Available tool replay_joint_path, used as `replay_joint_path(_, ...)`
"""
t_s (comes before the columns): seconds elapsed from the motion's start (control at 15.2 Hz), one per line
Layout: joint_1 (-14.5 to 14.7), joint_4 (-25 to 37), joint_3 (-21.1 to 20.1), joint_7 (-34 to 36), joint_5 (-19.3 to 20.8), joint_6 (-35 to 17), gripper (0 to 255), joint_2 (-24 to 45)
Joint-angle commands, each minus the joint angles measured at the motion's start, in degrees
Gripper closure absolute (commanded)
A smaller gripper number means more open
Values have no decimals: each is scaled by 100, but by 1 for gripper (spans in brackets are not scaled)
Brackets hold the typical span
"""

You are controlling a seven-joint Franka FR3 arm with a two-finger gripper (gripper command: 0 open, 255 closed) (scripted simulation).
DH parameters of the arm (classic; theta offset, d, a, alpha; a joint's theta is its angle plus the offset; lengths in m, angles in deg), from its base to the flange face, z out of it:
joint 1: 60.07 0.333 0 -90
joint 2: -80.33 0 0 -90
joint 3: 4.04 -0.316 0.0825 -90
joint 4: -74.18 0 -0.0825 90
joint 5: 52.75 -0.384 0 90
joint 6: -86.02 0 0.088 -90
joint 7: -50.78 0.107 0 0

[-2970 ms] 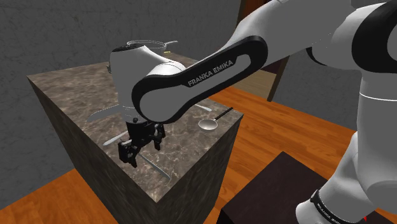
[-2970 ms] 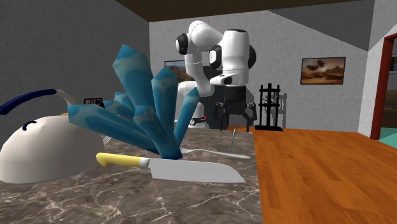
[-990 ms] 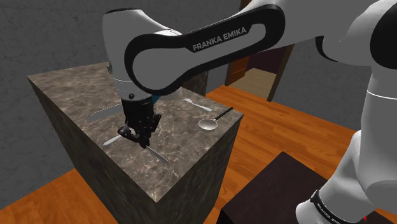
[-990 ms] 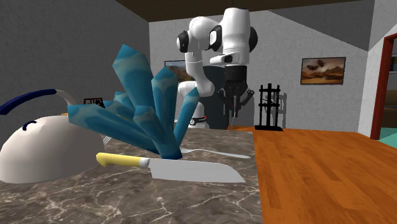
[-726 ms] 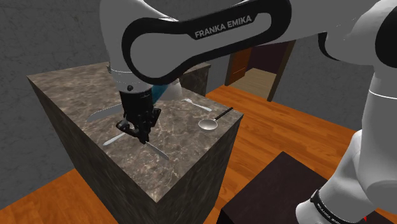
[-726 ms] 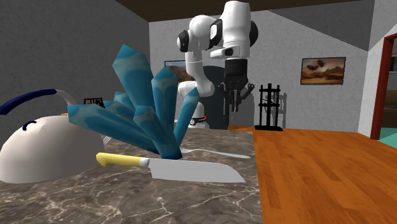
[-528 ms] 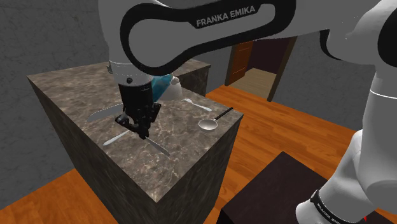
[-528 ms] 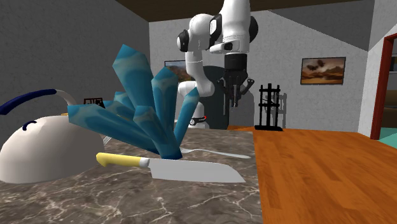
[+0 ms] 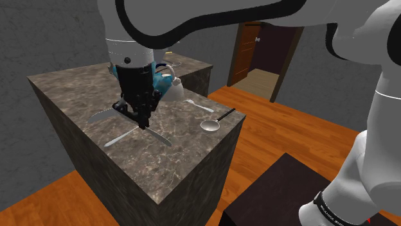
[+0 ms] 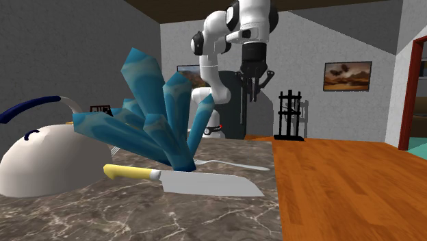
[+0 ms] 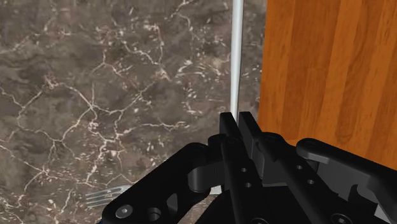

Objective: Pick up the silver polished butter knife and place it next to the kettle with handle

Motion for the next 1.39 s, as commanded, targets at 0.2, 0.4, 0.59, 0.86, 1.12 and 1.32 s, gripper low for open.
replay_joint_path(0.2, 35, 393, -11, -3, 1, 381, 255, 14)
replay_joint_path(0.4, 64, 660, -17, 0, 10, 624, 255, 39)
replay_joint_path(0.59, 102, 951, -23, 7, 28, 875, 255, 81)
replay_joint_path(0.86, 169, 1383, -29, 21, 68, 1227, 255, 167)
replay_joint_path(1.12, 261, 1880, -32, 41, 129, 1604, 255, 293)
replay_joint_path(1.32, 333, 2223, -32, 54, 179, 1851, 255, 395)
